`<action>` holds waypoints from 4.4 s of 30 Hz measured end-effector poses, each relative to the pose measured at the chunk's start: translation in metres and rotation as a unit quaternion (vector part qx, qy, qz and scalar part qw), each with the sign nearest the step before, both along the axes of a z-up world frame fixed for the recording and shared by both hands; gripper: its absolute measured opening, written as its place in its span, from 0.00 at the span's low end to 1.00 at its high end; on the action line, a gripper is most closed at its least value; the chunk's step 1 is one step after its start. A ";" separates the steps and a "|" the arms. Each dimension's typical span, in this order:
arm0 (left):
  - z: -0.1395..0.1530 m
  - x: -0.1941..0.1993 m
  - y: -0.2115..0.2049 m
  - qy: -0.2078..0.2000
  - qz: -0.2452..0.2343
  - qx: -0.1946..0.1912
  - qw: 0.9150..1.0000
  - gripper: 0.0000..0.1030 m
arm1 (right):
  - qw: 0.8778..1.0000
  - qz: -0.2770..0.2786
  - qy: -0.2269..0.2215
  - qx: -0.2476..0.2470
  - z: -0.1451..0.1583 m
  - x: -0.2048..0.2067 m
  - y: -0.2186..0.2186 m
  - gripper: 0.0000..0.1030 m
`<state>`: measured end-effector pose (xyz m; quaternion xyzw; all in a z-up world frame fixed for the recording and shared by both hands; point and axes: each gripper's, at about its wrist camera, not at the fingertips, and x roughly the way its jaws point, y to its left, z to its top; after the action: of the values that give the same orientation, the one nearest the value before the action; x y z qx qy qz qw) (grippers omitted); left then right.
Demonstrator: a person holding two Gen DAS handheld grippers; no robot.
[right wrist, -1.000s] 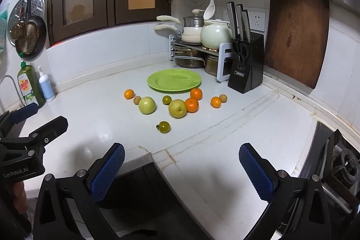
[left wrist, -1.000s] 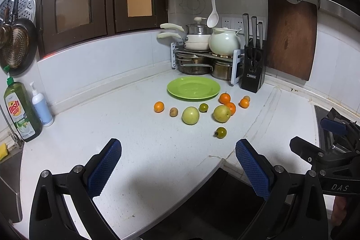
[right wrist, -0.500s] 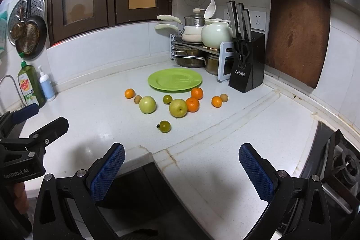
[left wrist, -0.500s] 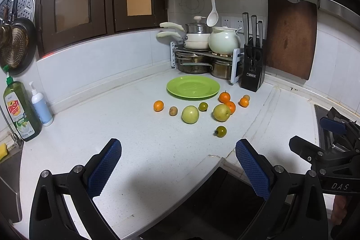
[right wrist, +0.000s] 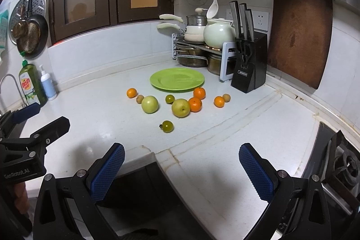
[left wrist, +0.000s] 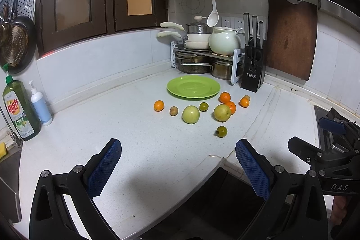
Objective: Organize fruits
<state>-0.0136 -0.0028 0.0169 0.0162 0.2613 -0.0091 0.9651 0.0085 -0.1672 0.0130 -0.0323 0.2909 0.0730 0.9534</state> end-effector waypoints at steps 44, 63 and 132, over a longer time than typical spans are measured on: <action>-0.043 0.134 0.042 0.046 -0.125 0.031 0.991 0.85 | 0.997 -0.035 0.074 0.001 -0.046 0.105 0.048 0.89; -0.096 0.229 0.020 0.107 -0.208 0.021 0.972 0.73 | 0.986 -0.043 0.148 0.061 -0.100 0.165 0.048 0.55; -0.035 0.297 0.006 0.094 -0.146 0.001 0.985 0.47 | 0.995 0.041 0.076 0.042 -0.017 0.283 0.016 0.34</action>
<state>0.2839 0.0037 -0.0179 0.0546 0.3454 -0.1515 0.9245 0.2920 -0.1513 -0.0036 0.0010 0.3573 0.1265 0.9254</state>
